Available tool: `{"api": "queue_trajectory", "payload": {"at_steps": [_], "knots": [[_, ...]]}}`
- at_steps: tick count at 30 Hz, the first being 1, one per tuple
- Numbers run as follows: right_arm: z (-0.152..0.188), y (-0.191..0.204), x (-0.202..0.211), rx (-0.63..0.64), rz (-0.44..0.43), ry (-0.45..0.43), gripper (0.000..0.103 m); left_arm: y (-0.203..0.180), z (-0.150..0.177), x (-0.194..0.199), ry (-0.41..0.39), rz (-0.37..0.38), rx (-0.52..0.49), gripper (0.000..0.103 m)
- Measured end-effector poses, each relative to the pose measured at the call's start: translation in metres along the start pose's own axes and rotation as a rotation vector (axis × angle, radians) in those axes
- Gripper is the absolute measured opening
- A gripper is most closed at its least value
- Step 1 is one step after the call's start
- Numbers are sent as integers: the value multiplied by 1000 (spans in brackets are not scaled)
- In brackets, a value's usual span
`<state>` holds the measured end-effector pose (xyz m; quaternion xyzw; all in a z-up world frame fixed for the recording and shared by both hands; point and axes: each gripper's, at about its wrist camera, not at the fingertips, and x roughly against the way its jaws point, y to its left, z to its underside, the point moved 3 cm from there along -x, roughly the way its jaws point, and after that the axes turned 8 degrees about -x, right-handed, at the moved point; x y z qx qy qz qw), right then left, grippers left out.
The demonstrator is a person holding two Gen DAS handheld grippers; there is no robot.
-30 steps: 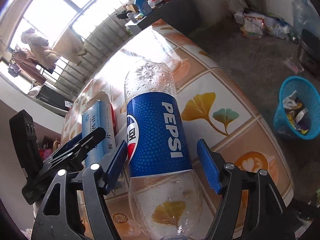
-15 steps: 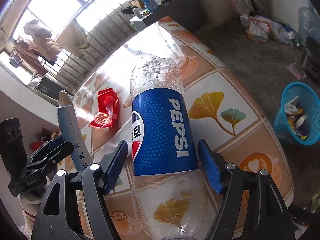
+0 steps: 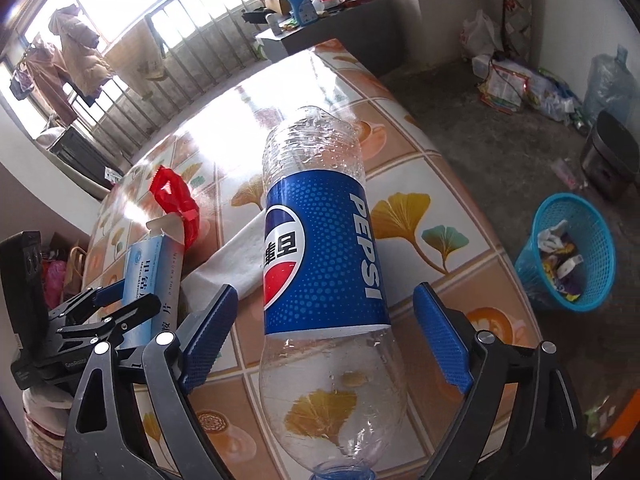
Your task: Collect trash
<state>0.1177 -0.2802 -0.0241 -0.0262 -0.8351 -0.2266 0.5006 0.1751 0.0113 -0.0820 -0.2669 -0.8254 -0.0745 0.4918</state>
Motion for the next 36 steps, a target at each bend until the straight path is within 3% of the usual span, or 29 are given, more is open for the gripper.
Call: {"api": "queue_trajectory", "payload": {"at_steps": [6, 12, 25, 36], "knots": [[2, -3, -5, 0, 39, -6, 87, 0, 6, -5, 16, -3, 26, 82], [-1, 1, -9, 7, 48, -5, 86, -6, 7, -8, 12, -48, -10, 82], [3, 3, -19, 22, 68, 45, 62, -14, 11, -15, 19, -109, -78, 80], [3, 2, -17, 21, 67, 43, 60, -14, 13, -10, 6, -130, -90, 79]]}}
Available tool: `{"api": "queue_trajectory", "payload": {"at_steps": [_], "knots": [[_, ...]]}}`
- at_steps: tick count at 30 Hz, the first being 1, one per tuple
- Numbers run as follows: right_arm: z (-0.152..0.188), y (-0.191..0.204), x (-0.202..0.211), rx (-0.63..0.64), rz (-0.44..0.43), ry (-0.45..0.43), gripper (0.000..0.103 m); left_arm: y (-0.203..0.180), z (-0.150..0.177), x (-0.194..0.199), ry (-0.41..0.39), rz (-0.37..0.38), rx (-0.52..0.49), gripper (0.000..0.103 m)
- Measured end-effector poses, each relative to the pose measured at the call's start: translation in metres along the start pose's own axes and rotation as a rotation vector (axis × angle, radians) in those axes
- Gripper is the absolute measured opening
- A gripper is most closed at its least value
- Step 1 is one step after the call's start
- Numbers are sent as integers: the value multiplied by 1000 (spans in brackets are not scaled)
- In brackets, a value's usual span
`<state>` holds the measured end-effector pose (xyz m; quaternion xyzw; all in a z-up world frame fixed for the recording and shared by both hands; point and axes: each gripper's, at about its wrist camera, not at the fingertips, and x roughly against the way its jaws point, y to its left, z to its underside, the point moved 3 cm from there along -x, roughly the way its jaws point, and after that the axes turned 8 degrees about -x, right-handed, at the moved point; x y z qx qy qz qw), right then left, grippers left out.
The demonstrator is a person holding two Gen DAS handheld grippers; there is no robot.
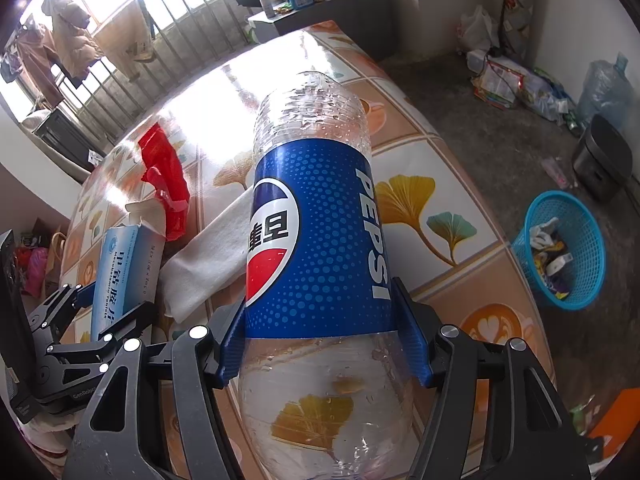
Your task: Collect trash
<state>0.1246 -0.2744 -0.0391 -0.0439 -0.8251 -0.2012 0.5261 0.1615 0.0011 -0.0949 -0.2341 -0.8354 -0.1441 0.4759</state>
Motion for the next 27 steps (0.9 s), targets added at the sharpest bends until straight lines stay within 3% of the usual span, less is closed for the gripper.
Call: {"api": "queue_trajectory", "payload": {"at_steps": [17, 27], "knots": [[0, 2, 22, -27, -54, -50, 60, 7, 0, 36, -81, 0, 6, 78], [-6, -17, 54, -129, -156, -147, 60, 0, -37, 78, -181, 68, -49, 78]]}}
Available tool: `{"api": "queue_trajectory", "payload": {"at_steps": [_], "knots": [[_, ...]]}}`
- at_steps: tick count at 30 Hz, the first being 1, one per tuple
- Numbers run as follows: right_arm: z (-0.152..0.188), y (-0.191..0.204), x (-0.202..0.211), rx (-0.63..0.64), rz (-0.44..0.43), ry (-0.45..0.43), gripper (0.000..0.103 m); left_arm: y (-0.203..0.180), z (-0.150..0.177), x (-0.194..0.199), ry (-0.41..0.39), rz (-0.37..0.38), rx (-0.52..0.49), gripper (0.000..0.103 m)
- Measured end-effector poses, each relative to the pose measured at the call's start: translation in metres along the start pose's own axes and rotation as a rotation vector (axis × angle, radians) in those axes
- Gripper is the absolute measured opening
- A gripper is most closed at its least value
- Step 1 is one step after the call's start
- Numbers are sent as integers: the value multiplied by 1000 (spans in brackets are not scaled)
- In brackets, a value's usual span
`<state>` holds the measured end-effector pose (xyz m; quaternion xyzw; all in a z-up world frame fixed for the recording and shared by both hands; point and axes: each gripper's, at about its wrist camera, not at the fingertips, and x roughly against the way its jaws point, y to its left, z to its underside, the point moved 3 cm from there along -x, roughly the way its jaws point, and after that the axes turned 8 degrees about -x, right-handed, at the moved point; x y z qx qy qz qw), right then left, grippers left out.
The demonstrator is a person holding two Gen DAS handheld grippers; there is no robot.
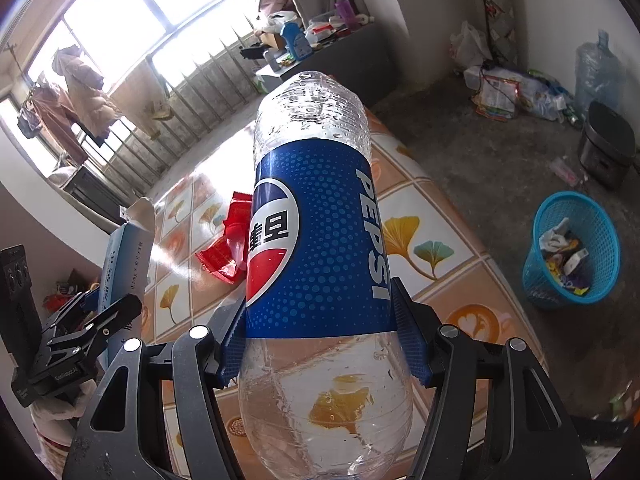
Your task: Collect trash
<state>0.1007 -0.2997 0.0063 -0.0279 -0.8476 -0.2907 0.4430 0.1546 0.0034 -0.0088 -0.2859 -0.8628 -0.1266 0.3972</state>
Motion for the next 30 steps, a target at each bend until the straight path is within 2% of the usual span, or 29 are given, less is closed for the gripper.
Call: {"api": "queue_trajectory", "payload": {"at_steps": [6, 10, 15, 18, 20, 25, 28, 30], "knots": [[-9, -35, 36, -99, -13, -100, 60, -49, -52, 0, -51, 106, -95, 78], [-15, -77, 60, -236, -14, -175, 60, -99, -91, -16, -66, 191, -182, 78], [-15, -156, 96, -473, 66, -300, 60, -172, -136, -65, -9, 314, -259, 78], [-6, -206, 108, -627, 137, -343, 60, -214, -157, -105, 43, 366, -320, 78], [0, -233, 108, -710, 161, -344, 60, -242, -166, -132, 72, 389, -363, 78], [11, -278, 81, -857, 147, -282, 60, -300, -175, -199, 179, 437, -423, 78], [4, -298, 60, -916, 141, -241, 60, -333, -178, -231, 226, 455, -445, 79], [-10, -312, 45, -931, 122, -226, 61, -356, -185, -250, 231, 472, -451, 80]]}}
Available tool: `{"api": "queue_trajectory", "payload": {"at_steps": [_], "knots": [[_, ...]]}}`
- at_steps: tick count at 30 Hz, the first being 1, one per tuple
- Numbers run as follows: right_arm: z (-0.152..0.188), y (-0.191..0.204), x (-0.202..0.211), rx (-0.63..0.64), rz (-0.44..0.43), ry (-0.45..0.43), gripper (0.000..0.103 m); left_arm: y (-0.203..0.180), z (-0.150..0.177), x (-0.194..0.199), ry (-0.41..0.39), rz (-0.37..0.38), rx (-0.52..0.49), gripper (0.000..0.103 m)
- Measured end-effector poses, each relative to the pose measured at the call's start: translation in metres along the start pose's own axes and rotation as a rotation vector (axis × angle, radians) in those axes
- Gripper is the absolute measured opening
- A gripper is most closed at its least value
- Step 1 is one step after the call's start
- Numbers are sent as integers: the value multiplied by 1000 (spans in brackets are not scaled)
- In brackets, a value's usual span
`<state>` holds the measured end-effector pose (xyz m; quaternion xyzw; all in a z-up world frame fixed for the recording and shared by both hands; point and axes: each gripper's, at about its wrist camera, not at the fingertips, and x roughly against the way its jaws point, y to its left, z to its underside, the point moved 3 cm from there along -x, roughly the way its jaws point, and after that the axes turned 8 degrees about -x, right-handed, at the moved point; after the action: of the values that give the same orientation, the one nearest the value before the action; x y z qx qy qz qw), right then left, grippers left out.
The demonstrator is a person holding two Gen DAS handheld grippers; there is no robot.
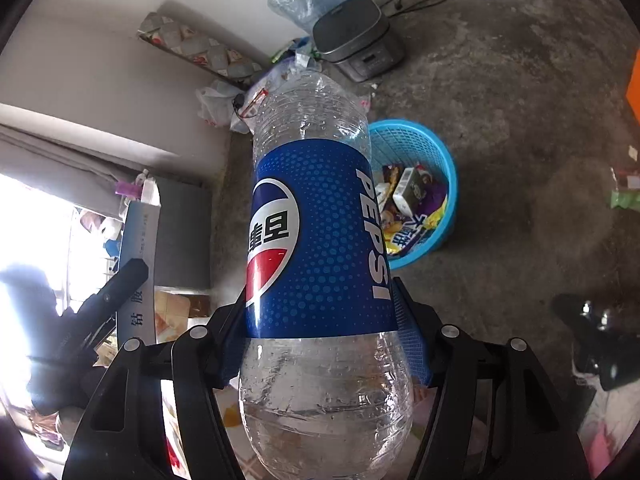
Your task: Collect trash
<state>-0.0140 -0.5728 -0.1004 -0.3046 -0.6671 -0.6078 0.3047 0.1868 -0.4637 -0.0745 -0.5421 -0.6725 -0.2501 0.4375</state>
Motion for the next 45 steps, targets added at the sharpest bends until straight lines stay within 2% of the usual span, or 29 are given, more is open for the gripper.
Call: {"api": "queue_trajectory", "payload": {"at_steps": [3, 5, 8, 10, 12, 15, 19, 22, 24, 28, 33, 35, 40, 45], "knots": [[-27, -2, -29, -44, 7, 27, 65, -8, -30, -32, -14, 20, 2, 82], [-45, -3, -47, -53, 36, -5, 73, -7, -43, -41, -48, -13, 13, 82], [-52, -14, -60, -54, 103, -47, 73, -4, -47, -40, -72, 8, 70, 82], [-47, -20, -60, -54, 102, -52, 73, -2, -42, -31, -96, 23, 73, 83], [-39, -23, -55, -29, 101, -64, 73, -2, -35, -20, -118, 6, 46, 83], [-28, -25, -45, 38, 142, -108, 73, -1, -25, -4, -147, -1, 36, 83], [-18, -21, -25, 110, 181, -192, 74, -1, -13, 22, -187, 1, 37, 84], [-8, -8, -5, 189, 183, -269, 79, -2, 0, 50, -237, 9, 45, 86], [0, 6, 10, 262, 156, -323, 83, 1, 12, 72, -283, 2, 49, 89], [29, 43, 45, 435, 79, -441, 95, 10, 47, 115, -364, -86, 63, 93], [71, 89, 71, 657, 33, -535, 95, 31, 98, 175, -438, -193, 140, 97], [87, 101, 74, 711, 3, -534, 95, 41, 120, 202, -490, -241, 193, 97], [125, 124, 72, 763, -63, -455, 95, 64, 178, 261, -597, -328, 323, 97], [154, 147, 80, 816, -112, -482, 95, 86, 232, 309, -650, -428, 399, 97]]}}
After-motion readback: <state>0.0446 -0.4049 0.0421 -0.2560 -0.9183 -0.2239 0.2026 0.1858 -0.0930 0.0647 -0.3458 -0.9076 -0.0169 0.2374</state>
